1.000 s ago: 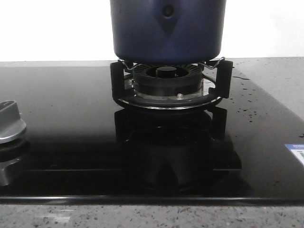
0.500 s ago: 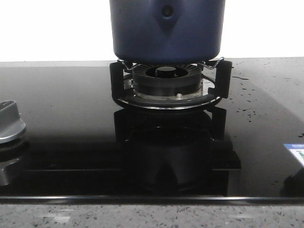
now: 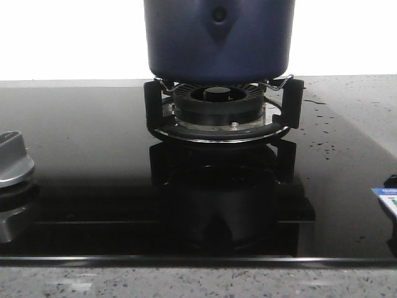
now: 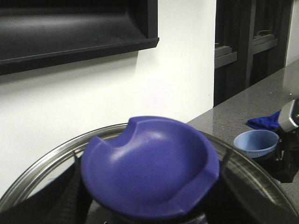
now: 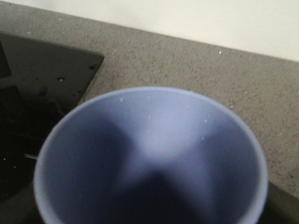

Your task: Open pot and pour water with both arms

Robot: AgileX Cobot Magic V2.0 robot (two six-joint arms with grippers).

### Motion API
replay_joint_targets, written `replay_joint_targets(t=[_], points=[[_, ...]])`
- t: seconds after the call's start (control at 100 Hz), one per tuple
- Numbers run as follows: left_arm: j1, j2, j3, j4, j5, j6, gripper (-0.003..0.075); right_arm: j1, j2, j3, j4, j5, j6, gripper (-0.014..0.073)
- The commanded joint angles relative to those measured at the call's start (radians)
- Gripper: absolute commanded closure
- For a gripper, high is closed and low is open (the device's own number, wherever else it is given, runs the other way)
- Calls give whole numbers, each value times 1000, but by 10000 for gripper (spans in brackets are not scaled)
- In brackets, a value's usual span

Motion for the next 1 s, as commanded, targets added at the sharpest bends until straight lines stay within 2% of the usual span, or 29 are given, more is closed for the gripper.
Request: replay_joint_targets(t=[0.0,0.13,0.2,0.39,0.49,0.84,0.99], points=[[2,-7,-30,-68,4,-9,415,-5,4,-26,28,-55,4,270],[2,-7,-30,-68,4,-9,415,-5,6,-26,45,-59,4,264],[2,-7,-30,-68,4,-9,415,-5,6,-26,45,-60,4,232],[2,-7,-30,-68,8,-9,415,-5,2,-26,45,-80,4,23],[2,-7,-30,-68,15,-9,415,-5,0,-26,45,-88,6,-41],[2,-9,-30,-68,22,-9,415,-5,-175,-26,45,-75,24,-45],[-6,-4,-30,-68,24,-9,416,-4,-311,-26,43,-66,98,-44]])
